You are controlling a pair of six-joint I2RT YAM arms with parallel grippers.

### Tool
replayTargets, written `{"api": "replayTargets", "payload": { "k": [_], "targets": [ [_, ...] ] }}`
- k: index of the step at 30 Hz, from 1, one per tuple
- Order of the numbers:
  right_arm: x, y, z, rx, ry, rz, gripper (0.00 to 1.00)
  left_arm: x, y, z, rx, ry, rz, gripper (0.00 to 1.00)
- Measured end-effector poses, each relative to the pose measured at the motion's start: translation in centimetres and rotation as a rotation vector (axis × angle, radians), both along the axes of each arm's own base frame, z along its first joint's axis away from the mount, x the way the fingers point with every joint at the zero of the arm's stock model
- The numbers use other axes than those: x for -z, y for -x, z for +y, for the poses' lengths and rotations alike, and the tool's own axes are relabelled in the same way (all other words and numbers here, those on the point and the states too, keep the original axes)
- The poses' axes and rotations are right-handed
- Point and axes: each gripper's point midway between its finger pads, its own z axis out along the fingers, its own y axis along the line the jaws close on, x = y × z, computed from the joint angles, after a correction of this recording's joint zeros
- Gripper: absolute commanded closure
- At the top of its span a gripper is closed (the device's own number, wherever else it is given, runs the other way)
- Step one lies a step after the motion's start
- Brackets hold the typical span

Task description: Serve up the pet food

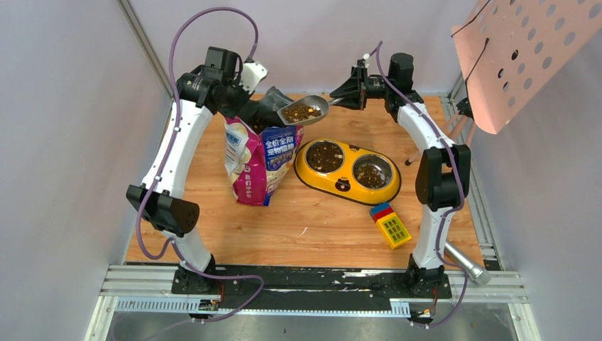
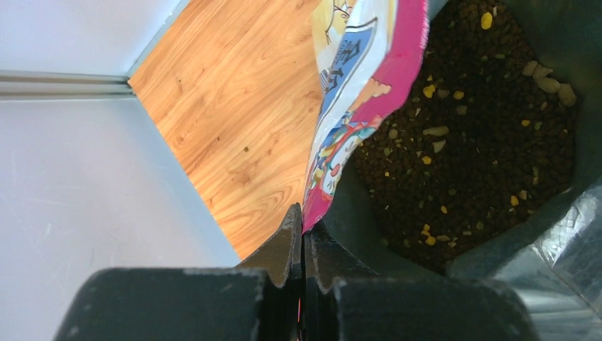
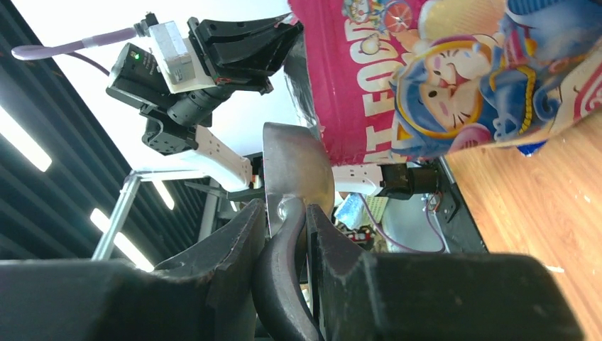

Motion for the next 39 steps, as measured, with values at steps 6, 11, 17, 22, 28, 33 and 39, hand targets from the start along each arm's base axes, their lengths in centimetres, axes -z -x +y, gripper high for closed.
{"api": "replayTargets", "payload": {
  "k": [6,11,17,22,28,33,39],
  "targets": [
    [1.2,1.4,-3.1,0.033,0.005,0.052,1.0,0.0,-0.4,-0.3,0.015,0.006,-0.014,1.0],
    [1.5,2.9,-5.2,0.074,0.014,0.04,1.0,0.1,-0.8,-0.2,0.019,0.001,-0.028,1.0],
    [2.5,4.7,-7.0,0.12,0.03,0.045,1.0,0.1,-0.8,0.1,0.014,0.005,-0.045,1.0],
    [4.4,6.1,-8.3,0.161,0.045,0.067,1.0,0.1,-0.9,0.5,0.008,0.015,-0.053,1.0],
    [7.4,7.3,-9.9,0.246,0.078,0.091,1.0,0.1,-1.0,0.7,0.007,0.023,-0.053,1.0],
    [9.1,8.6,-11.6,0.344,0.105,0.077,1.0,0.2,-0.9,0.5,0.013,0.029,-0.051,1.0],
    [10.3,10.2,-14.3,0.471,0.134,0.048,1.0,0.2,-0.9,0.4,0.017,0.033,-0.05,1.0]
  ]
}}
